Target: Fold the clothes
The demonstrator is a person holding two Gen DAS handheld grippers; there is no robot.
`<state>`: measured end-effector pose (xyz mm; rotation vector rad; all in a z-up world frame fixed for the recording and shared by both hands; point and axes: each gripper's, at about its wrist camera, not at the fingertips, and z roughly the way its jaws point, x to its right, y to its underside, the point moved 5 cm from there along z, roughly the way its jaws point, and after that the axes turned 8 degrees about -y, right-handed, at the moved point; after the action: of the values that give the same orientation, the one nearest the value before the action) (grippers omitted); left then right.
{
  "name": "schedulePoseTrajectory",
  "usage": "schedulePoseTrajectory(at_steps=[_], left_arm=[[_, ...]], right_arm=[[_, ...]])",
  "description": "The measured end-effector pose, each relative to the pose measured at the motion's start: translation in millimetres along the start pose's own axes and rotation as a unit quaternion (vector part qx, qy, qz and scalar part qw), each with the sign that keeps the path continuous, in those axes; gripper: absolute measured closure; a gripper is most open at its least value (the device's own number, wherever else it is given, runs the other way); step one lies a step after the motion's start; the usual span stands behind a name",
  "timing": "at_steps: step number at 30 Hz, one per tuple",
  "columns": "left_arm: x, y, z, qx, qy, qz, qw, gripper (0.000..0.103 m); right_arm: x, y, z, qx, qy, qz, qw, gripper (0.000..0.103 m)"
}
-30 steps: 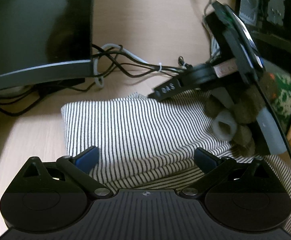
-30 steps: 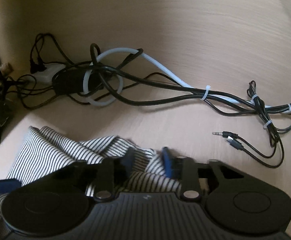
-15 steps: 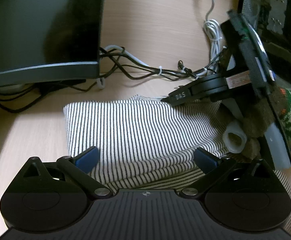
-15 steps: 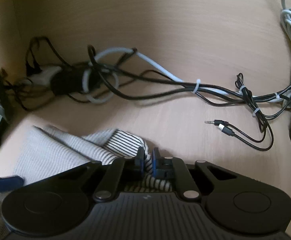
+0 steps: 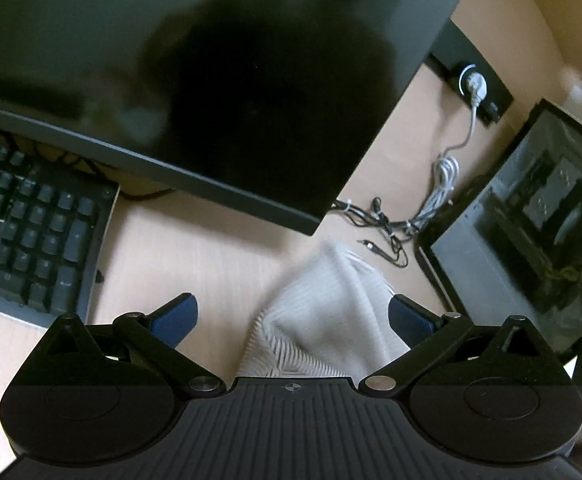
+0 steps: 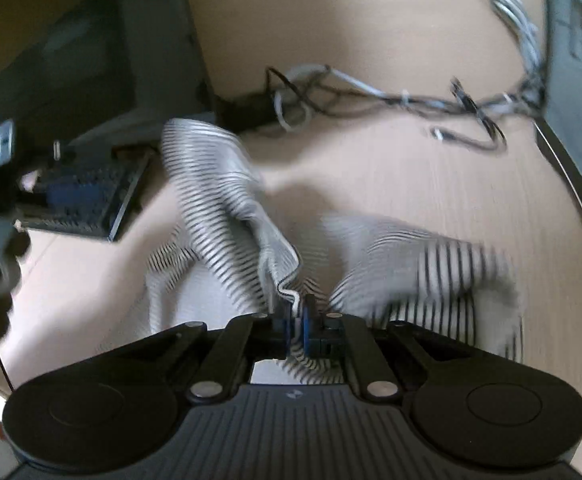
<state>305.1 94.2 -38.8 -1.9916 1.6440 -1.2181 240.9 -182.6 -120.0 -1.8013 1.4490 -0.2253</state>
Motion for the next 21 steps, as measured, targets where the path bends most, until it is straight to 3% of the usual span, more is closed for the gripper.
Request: schedulePoseTrajectory(at_steps=[6,8,9,10,12,13,16,18,20,21], left_arm=[[28.6,5.7,7.9,-0.009,-0.002,0.06,0.9981,0.0],[35.7,12.6,10.9,-0.02,-0.005,0.088,0.9959,0.012],[36.1,18.5,12.7,-0.031,-0.008,0.104,0.9941,0.034],[36.5,24.5,14.4,-0.042,-0.012,0.119,0.992,0.047],[37.3,36.4,17.7,-0.063,-0.019,0.15,0.9866,0.047],[37.6,42.3,19.3,-0.073,-0.022,0.165,0.9833,0.047],[30.2,59.3,23.3,-0.106,-0.037,0.199,0.9734,0.045],[18.7,66.4,25.6,-0.131,-0.042,0.195,0.9711,0.038],[9.3,66.1,20.6,-0.136,-0.043,0.18,0.9733,0.03],[5.6,63.0,16.4,-0.135,-0.039,0.165,0.9763,0.03]], right_arm=[[-18.9,31.4,-7.8,-0.02,0.031,-0.032,0.999,0.098],[-20.9,27.0,-21.8,-0.008,0.039,-0.034,0.999,0.096],[-21.4,21.6,-33.2,0.008,0.039,-0.035,0.999,0.096],[-21.3,14.0,-45.4,0.03,0.041,-0.035,0.998,0.089],[-17.1,3.0,-61.2,0.061,0.056,-0.036,0.996,0.062],[-9.4,5.1,-56.1,0.051,0.071,-0.037,0.995,0.046],[13.5,11.3,-41.0,0.02,0.117,-0.038,0.992,0.043],[28.8,15.4,-31.2,-0.001,0.147,-0.038,0.988,0.041],[42.4,19.8,-23.8,-0.018,0.172,-0.034,0.984,0.025],[46.1,21.7,-26.3,-0.015,0.17,-0.018,0.985,0.024]])
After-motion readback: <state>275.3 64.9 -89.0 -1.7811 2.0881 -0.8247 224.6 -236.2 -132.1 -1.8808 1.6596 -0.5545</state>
